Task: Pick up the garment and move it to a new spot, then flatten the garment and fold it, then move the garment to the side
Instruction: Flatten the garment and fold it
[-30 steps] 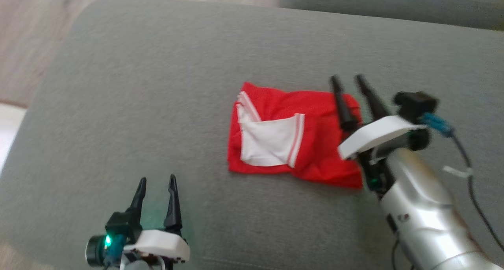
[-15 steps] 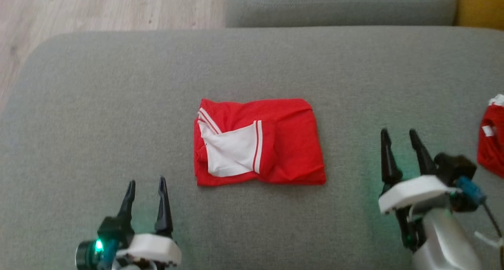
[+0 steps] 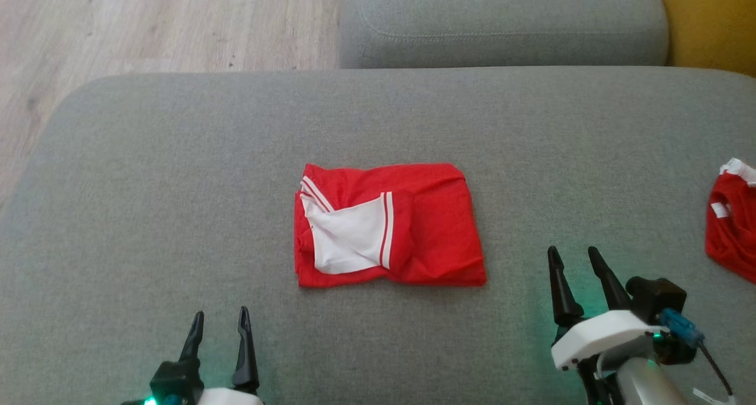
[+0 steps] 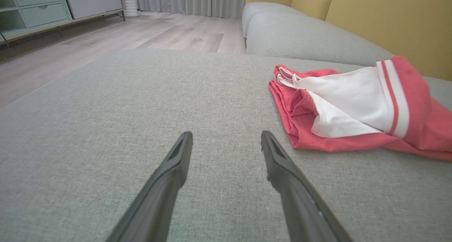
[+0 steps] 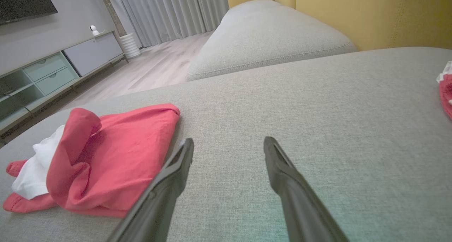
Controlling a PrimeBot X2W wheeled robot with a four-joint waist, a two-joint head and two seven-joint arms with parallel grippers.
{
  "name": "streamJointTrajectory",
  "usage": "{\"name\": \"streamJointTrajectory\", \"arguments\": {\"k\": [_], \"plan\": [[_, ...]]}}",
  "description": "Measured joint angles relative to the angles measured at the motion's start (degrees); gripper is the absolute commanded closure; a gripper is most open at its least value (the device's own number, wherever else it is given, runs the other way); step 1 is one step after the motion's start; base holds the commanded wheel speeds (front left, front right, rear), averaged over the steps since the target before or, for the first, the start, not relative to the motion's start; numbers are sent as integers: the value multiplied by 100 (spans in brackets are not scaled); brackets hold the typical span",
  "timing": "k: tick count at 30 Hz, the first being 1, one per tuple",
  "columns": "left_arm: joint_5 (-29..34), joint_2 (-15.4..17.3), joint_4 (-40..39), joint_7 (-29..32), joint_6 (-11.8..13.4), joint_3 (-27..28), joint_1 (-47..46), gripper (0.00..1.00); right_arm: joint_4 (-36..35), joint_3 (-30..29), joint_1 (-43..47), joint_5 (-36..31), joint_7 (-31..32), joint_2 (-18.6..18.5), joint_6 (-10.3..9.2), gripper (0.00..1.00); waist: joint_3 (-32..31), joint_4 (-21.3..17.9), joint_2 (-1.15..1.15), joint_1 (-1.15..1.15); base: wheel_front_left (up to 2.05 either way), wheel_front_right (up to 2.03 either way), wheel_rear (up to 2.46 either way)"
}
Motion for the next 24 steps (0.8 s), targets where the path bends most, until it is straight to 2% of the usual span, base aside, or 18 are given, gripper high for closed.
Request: {"name": "streamJointTrajectory", "arguments": {"k": [1,2,3,4,10,16,20,24], "plan": [[0,0,-3,0,0,-4,-1,0,0,7,-3,14,0,0,0,0,16,9,0,0,0,0,0],[0,0,-9,0,0,-9,-2,0,10,59,-15,56,0,-1,0,5,40,19,0,0,0,0,0],[0,0,-20,0,0,-15,-3,0,26,146,-40,104,0,-2,0,84,72,28,0,0,0,0,0],[-1,0,-34,0,0,-25,-6,0,60,232,-85,191,0,0,0,100,113,37,0,0,0,0,0],[-68,0,-118,0,1,-224,-211,0,261,682,-771,412,0,-3,0,100,414,202,0,1,0,0,0],[-308,-2,-215,0,58,-479,-486,0,765,1071,-1621,443,0,-21,0,100,727,606,0,2,0,0,0],[-353,2,-230,0,60,-606,-498,0,1105,1346,-1845,452,0,-26,0,100,860,845,0,2,0,0,0],[-353,1,-229,0,109,-637,-539,0,1500,1878,-1993,653,0,-45,0,100,993,1134,0,2,0,0,0]]}}
